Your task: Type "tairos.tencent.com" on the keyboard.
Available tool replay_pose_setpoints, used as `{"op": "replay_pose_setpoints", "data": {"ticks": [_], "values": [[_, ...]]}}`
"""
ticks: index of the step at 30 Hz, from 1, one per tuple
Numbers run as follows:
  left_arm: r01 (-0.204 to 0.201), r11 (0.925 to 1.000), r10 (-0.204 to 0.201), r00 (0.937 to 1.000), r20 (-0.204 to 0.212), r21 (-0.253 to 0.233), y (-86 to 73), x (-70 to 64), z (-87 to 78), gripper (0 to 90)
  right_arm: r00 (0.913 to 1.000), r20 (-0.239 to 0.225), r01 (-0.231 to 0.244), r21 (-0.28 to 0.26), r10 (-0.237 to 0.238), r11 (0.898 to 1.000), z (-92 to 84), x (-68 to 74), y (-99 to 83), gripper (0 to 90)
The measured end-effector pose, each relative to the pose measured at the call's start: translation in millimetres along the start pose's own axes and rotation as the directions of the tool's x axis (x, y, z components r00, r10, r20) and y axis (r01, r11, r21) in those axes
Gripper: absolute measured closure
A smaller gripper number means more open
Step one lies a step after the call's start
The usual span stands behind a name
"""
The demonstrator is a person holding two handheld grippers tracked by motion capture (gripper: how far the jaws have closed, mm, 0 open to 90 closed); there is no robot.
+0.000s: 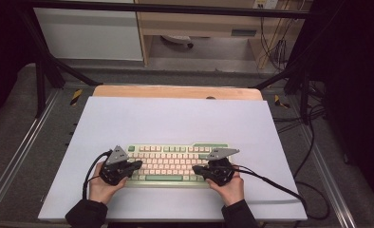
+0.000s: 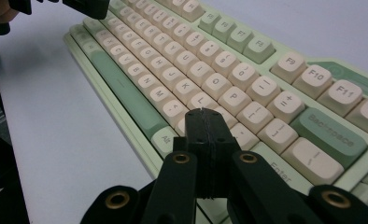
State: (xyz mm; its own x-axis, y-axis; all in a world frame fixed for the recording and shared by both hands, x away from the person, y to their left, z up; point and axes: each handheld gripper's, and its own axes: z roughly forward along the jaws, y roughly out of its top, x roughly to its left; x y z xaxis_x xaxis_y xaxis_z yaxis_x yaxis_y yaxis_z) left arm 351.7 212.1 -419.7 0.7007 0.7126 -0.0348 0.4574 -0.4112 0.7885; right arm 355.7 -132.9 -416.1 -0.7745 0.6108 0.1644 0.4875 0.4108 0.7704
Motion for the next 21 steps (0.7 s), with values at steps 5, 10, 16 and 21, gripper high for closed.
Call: {"op": "replay_pose_setpoints", "data": {"ticks": [5,10,16,21], "values": [[0.005,1.0000,-0.005,1.0000,-0.003,-0.002,-4.3,2.0,-4.2,89.6,1.0000,-0.004,0.007,0.009,-0.007,1.000,5.5,3.1,3.3,90.0],[0.012,0.9999,-0.012,0.9999,0.001,-0.002,-7.8,3.5,-6.8,89.4,0.9999,-0.007,0.016,0.020,-0.016,1.000,12.0,4.8,8.1,90.0],[0.019,0.9998,-0.019,0.9998,-0.001,-0.009,-8.9,5.5,-9.1,89.4,0.9997,-0.019,0.014,0.014,-0.014,1.000,20.0,6.5,10.1,90.0],[0.018,0.9998,-0.018,0.9998,0.003,-0.001,-10.2,5.2,-7.4,89.4,0.9998,-0.015,0.014,0.026,-0.014,1.000,23.3,6.8,8.0,90.0]]}}
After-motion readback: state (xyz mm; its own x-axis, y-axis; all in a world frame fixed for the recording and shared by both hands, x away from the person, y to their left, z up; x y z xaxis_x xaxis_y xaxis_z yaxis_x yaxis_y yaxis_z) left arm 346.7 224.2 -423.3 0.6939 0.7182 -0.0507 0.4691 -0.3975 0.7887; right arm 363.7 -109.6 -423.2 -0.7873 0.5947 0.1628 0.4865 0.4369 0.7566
